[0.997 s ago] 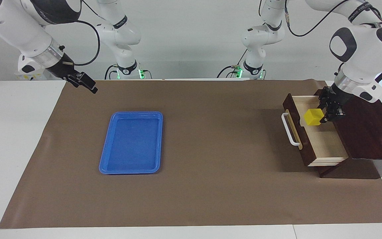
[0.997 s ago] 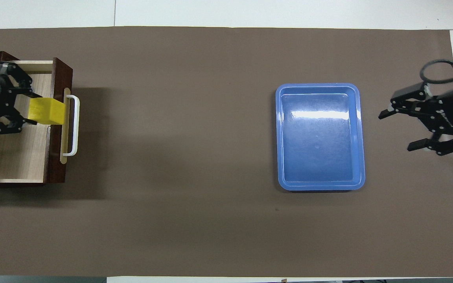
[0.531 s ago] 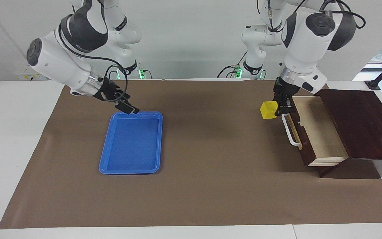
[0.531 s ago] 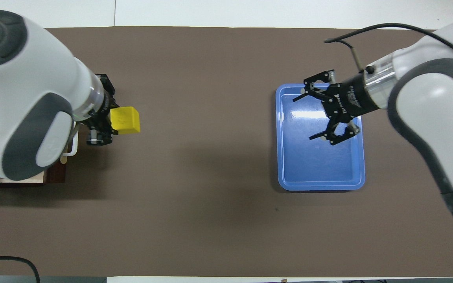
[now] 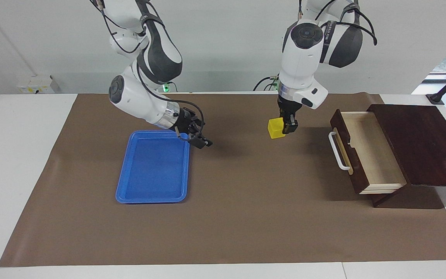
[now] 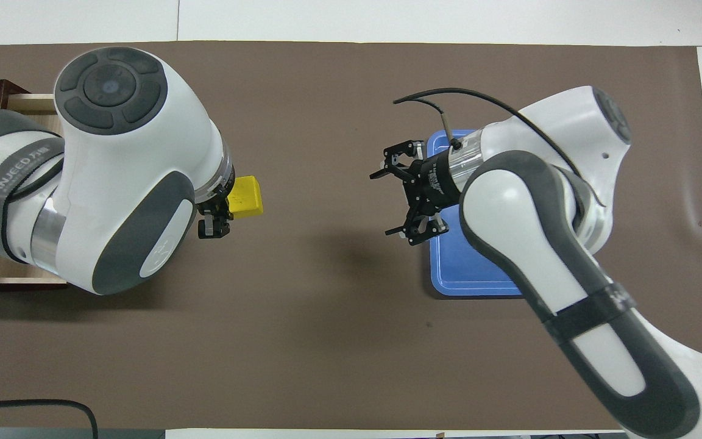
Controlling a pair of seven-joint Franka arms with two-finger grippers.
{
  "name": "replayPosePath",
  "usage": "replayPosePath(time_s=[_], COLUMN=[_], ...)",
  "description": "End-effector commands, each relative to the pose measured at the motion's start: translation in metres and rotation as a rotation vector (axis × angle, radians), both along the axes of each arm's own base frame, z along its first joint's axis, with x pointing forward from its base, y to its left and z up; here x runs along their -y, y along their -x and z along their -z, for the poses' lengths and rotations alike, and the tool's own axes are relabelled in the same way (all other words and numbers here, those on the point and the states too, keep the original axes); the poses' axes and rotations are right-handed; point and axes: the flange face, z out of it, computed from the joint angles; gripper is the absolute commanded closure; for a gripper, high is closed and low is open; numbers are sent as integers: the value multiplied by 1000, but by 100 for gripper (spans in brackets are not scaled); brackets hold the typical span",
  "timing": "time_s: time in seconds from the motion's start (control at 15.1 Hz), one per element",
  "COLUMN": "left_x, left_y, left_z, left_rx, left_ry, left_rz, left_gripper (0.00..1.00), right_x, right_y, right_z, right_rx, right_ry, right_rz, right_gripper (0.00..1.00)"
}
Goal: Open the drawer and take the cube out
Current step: 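Lift the cube with the left gripper while the right gripper approaches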
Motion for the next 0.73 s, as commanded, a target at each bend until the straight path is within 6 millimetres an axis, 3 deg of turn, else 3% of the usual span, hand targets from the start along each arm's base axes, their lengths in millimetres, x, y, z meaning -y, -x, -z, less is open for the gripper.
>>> replayPosePath(time_s=[0.0,0.2,0.33,0.6,0.66], left_x=[4,2,1,0,0], left_y=[-5,-8,-8,-8,-8], left_z=[-6,-2,-2,3,3], left_rx=[31,40,41,40,42], left_ry=[13,15,14,12,13], left_rz=[-13,-14,-14,-11,-9], left_gripper=[100,100,100,100,100], right_x=[-32,-50,-77,-93,-109], right_y=[-11,-10,-9,-21,-14], right_z=[20,10,-4,-28,-31], right_rx=[-17,-25,-33,-31,-32], right_ry=[-3,-28,-45,-73,-73], right_rz=[68,93,107,145,127], right_gripper=[0,0,0,0,0])
